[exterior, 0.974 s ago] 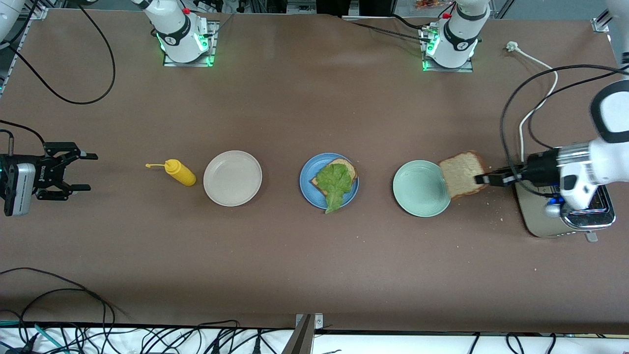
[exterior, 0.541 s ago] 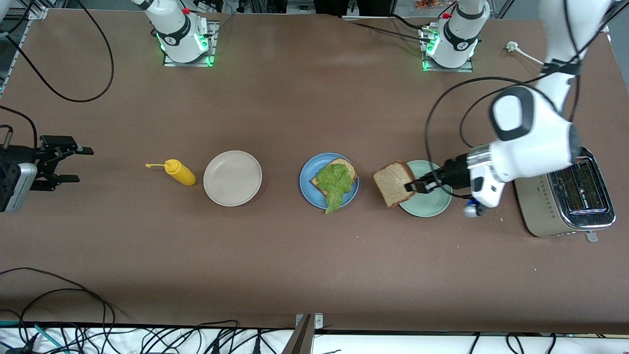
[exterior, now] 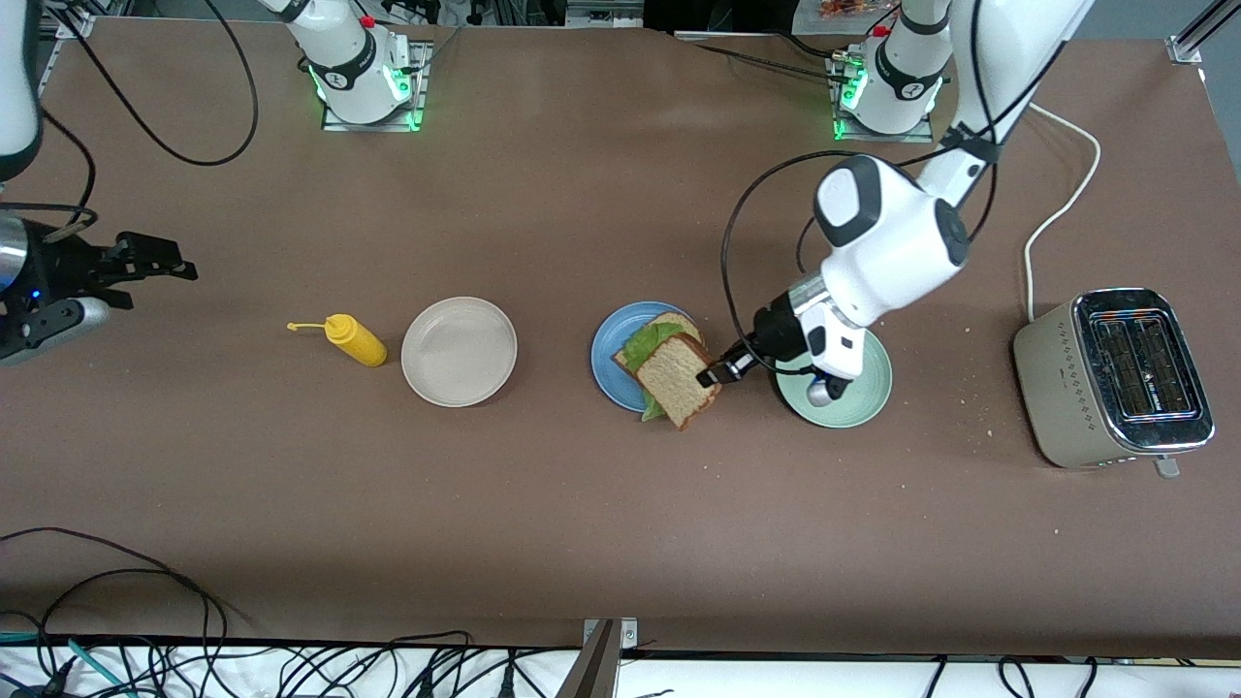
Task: Make sandwich in blue plate with both arms
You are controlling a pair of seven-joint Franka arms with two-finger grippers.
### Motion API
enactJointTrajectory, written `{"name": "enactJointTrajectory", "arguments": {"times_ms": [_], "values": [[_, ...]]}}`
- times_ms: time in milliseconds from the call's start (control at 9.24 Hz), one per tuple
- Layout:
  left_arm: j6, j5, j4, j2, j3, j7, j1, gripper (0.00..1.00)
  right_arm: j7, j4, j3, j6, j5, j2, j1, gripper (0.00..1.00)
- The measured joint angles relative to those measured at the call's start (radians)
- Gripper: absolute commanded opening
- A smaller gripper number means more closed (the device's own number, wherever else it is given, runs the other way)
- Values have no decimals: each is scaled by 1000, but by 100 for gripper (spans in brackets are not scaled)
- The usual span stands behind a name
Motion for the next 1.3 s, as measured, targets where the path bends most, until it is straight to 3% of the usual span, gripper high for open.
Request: {"name": "enactJointTrajectory", "arguments": {"times_ms": [216,433,649,974,1299], "values": [[104,-30,-23,23,1,-12,-36,0,184,-137,46,70,-76,-109,0,100],[192,-57,-26,51,1,-14,-73,0,247,-296,56,189,-87,-229,-4,100],[216,-57,-30,66,1,-16,-91,0,262,-384,57,242,-87,-299,-22,100],[229,-57,-60,68,3,-16,-107,0,399,-377,80,187,-87,-314,-22,100],[235,-57,-82,80,5,-14,-109,0,407,-311,81,237,-87,-248,-22,100]]}}
